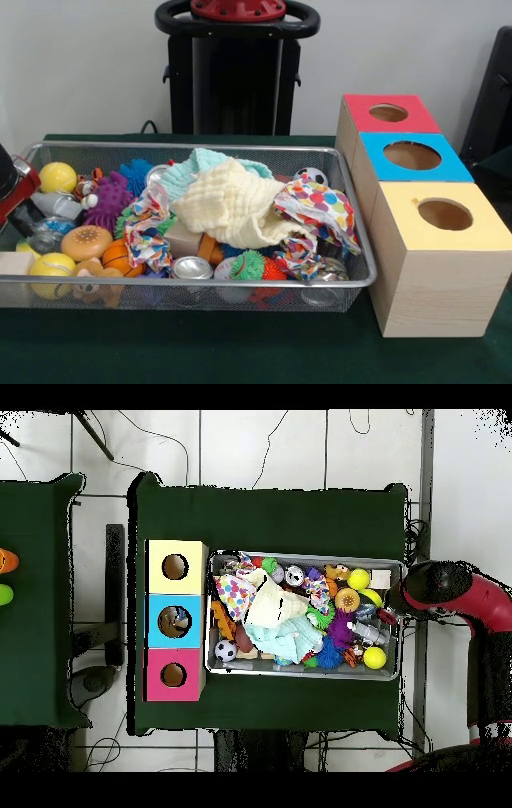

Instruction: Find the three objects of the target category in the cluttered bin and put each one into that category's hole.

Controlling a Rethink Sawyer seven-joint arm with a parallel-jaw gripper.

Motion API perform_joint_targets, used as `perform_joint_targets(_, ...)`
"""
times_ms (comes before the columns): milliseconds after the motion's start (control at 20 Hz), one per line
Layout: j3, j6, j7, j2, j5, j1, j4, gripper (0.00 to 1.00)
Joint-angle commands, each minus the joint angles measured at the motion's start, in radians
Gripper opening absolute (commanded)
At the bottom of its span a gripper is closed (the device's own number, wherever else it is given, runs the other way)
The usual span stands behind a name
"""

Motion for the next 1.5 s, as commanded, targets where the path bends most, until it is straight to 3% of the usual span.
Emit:
perform_joint_targets(50, -0.007, -0.08, -0.045, 0.047, 0.004, 0.006, 0.108, 0.0)
perform_joint_targets(550, -0.033, -0.058, 0.035, 0.012, 0.024, 0.019, 0.127, 0.0)
perform_joint_targets(750, -0.072, -0.03, 0.159, -0.068, 0.047, 0.063, 0.178, 0.0)
perform_joint_targets(1100, -0.138, -0.114, 0.457, -0.209, 0.154, 0.131, 0.301, 0.0)
perform_joint_targets(1500, -0.23, -0.145, 0.583, -0.282, 0.254, 0.213, 0.354, 0.0)
